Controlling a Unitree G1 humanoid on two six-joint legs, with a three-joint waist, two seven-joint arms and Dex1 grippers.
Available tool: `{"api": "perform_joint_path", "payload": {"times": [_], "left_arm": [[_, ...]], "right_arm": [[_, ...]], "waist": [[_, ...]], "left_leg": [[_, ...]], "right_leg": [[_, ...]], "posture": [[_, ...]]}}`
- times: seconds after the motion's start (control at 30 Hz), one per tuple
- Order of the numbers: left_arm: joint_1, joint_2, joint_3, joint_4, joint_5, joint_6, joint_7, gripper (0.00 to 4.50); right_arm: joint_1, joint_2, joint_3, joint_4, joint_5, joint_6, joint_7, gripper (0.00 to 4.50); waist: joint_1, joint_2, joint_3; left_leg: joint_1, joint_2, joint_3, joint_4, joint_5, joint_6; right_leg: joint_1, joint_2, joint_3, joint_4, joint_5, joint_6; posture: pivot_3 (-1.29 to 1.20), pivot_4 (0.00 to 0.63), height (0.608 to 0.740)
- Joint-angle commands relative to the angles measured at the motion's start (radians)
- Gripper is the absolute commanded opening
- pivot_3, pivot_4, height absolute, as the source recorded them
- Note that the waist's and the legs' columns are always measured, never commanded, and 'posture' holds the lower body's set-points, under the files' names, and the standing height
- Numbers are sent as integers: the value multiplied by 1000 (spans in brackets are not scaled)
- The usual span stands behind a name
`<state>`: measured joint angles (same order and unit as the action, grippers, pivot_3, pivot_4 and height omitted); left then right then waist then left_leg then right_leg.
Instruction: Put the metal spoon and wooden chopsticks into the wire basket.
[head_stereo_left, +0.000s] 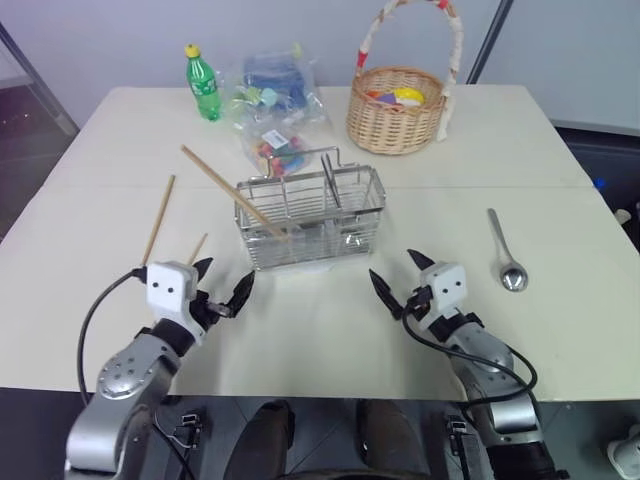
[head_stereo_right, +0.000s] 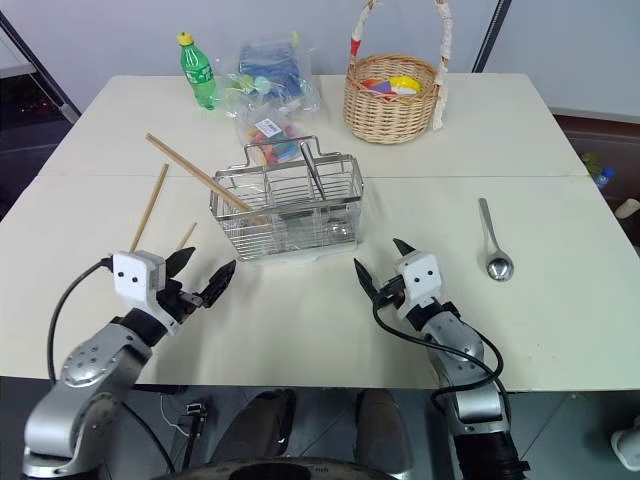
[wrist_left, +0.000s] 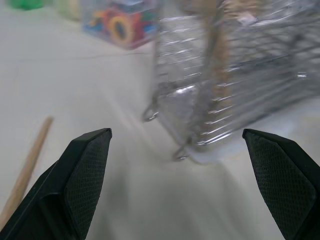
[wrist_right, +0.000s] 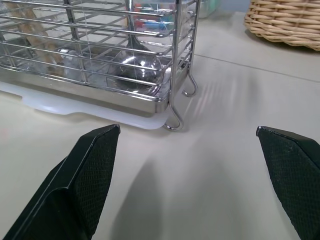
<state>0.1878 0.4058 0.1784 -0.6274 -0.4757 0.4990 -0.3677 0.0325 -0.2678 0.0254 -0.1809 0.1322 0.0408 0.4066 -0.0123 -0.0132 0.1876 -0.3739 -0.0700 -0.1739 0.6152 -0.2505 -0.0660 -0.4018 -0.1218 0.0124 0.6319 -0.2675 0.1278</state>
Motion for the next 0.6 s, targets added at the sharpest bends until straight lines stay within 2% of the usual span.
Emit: {"api": "perform_joint_path", "payload": {"times": [0.03,0.17,0.33,0.47,0.6], "left_arm": [[-26,132,104,-87,-170,86,-125,4414],[-61,292,185,-96,-350,172,-260,4414],[-100,429,193,-73,-474,217,-422,4414],[-127,468,155,-45,-491,213,-506,4414],[-142,466,100,-6,-433,169,-569,4414]], "right_arm": [[-39,-25,-23,16,9,-10,19,4500],[-82,-46,-33,62,12,-16,33,4500],[-113,-64,-34,90,12,-7,51,4500],[-131,-74,-58,74,34,49,44,4500],[-168,-99,-126,24,83,192,14,4500]], "waist": [[-1,0,0],[-2,0,0],[-3,0,0],[-3,0,0],[-1,0,0]], "left_leg": [[0,1,0,0,0,0],[0,1,1,0,0,0],[0,1,2,-1,0,0],[0,1,3,-1,0,0],[0,1,4,-1,0,0]], "right_leg": [[0,1,0,0,0,0],[-1,1,1,0,0,-1],[-1,1,2,0,0,-1],[-2,1,3,0,1,-1],[-2,1,4,0,1,-2]], "posture": [[0,150,740],[0,150,740],[0,150,740],[0,150,740],[0,150,740]]}}
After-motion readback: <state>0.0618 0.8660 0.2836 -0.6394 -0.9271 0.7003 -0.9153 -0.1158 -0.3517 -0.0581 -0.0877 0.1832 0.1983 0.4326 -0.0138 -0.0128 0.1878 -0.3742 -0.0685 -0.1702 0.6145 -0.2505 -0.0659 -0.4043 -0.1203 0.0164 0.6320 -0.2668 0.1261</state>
